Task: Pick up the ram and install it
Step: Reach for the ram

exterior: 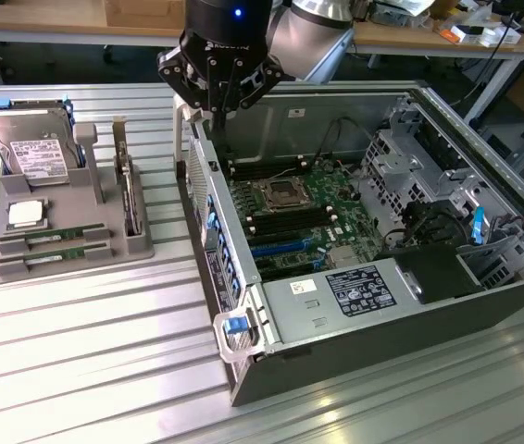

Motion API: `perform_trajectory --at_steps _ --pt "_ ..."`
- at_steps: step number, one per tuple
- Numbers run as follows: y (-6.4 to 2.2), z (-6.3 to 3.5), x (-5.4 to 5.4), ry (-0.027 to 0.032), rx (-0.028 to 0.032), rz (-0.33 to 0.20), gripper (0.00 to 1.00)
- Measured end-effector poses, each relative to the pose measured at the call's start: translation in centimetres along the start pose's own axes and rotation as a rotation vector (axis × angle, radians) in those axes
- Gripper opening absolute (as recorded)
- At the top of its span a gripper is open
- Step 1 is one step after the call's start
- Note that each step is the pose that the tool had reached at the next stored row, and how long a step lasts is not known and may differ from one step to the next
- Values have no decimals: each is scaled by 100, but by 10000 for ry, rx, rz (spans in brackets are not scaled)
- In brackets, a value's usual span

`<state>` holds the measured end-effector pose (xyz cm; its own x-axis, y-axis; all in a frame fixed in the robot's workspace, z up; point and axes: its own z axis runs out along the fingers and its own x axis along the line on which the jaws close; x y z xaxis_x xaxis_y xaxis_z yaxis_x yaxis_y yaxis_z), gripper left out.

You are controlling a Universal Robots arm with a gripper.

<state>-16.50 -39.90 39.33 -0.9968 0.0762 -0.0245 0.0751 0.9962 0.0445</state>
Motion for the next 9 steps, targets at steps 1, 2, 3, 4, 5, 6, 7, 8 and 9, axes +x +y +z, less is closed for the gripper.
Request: perform_trajectory --at_steps 1,2,3,4,5,6,7,8,9 --pt "-1 -1 13 1 0 0 11" --pt "-2 -1 24 0 0 0 11" --pt "-2 -1 31 1 0 0 11" --pt "-3 -1 43 0 0 0 11" --pt "-5 -2 64 1 1 0 11" --pt "-5 -2 74 0 0 0 11" --pt "-6 -3 84 0 0 0 11" --pt "-7 -3 98 1 0 0 11" --pt "-8 -4 114 1 1 0 11"
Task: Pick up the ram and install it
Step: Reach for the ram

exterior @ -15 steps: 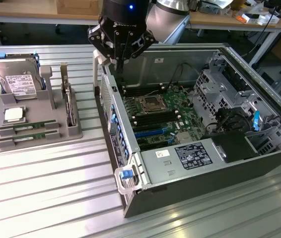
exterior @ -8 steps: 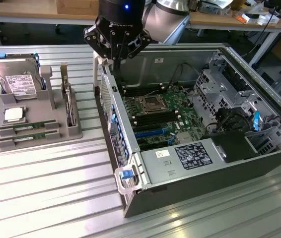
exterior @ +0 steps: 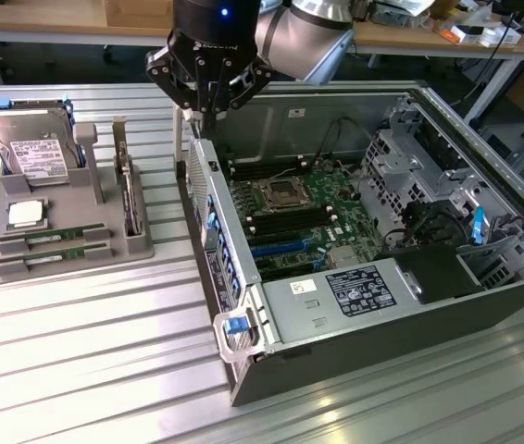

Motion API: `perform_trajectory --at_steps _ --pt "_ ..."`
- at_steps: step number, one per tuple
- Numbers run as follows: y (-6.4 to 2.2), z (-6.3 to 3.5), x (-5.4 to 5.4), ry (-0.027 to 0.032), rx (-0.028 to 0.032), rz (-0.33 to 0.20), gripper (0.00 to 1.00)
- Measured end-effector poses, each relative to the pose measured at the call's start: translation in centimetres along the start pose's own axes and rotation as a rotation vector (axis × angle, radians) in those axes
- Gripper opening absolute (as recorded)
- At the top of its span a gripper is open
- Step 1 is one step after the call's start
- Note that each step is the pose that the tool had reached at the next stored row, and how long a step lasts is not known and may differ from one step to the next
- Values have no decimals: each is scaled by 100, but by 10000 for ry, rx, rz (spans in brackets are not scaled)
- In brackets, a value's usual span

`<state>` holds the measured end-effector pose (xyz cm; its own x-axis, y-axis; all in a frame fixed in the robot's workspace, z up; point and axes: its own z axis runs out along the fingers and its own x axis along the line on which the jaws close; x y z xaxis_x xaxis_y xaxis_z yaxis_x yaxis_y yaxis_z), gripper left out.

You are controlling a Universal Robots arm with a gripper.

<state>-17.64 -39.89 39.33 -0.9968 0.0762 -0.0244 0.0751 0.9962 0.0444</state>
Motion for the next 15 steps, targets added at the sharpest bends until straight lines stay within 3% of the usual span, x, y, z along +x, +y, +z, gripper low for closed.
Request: perform_trajectory --at_steps 15 --pt "-16 -6 205 0 0 0 11"
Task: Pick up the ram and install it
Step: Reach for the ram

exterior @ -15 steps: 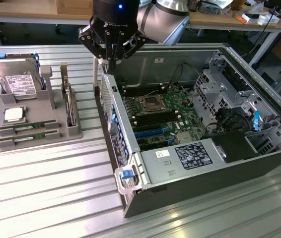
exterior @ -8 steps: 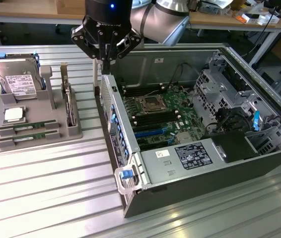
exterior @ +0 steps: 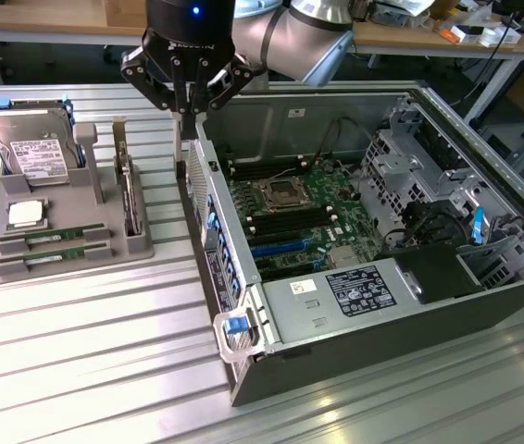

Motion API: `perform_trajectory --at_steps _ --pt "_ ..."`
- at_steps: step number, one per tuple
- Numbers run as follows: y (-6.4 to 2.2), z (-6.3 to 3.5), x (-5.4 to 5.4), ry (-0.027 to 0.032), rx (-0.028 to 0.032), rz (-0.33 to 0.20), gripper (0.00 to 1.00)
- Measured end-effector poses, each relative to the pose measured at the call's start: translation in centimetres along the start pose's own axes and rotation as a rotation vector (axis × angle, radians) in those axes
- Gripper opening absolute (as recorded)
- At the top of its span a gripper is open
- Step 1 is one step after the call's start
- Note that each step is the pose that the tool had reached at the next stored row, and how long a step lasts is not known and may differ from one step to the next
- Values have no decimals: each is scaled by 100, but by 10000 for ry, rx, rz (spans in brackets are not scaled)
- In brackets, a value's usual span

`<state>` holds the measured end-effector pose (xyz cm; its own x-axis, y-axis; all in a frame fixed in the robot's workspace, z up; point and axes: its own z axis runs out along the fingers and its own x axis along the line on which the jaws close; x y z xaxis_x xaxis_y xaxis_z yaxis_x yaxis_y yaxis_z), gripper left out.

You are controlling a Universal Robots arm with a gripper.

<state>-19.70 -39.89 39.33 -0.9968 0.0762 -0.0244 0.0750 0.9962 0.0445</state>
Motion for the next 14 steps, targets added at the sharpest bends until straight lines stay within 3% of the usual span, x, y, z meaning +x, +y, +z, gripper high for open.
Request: perform_trajectory --at_steps 14 --pt "-12 -4 156 0 -1 0 11"
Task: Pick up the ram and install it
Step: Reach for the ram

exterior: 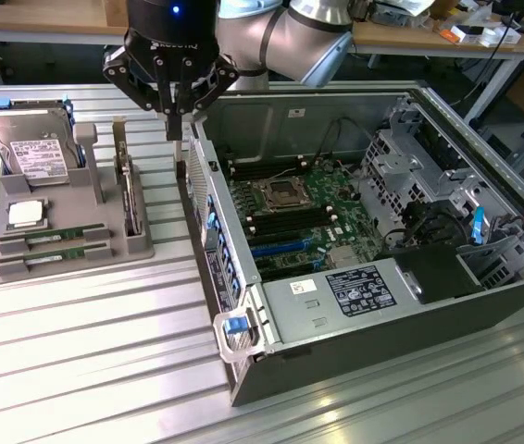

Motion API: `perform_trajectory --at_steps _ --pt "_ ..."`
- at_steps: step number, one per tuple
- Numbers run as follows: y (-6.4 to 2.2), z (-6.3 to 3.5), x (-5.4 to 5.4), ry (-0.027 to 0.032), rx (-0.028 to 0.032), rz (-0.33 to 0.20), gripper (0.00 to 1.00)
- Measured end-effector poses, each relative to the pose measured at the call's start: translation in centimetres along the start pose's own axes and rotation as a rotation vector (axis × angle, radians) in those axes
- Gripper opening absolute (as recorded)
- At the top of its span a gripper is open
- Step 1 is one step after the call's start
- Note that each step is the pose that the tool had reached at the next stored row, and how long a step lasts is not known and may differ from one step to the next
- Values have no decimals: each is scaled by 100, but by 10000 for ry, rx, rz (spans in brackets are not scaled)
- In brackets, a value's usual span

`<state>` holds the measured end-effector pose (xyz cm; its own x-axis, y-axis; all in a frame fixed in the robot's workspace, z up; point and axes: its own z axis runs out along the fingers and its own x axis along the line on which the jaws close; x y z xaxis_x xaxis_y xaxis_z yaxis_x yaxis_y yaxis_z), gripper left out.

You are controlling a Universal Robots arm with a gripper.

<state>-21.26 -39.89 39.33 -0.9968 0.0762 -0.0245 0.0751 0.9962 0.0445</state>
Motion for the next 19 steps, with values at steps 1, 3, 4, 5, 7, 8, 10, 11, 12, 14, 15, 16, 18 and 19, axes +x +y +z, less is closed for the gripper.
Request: perform_trajectory --at_steps 1,3,4,5,7,8,10,11,12,14,15,16,18,19 --pt "-1 0 10 0 0 0 11" --pt "-3 -1 34 -1 0 0 11" --pt "-4 -2 53 0 0 0 11" --pt "-5 -2 64 0 1 0 11" --pt "-7 -3 95 0 0 0 11" --pt "-8 -3 107 0 0 1 11" --pt "-9 -3 128 0 0 0 11" --pt "-11 -4 142 0 0 1 11" --pt "-12 -4 157 0 0 0 11" --pt "-14 -5 186 0 0 0 11" --pt "-15 -6 196 0 1 0 11" --pt "-16 -6 206 0 1 0 11" --pt "-18 -6 233 0 0 0 11" --pt "-18 -7 245 0 1 0 11"
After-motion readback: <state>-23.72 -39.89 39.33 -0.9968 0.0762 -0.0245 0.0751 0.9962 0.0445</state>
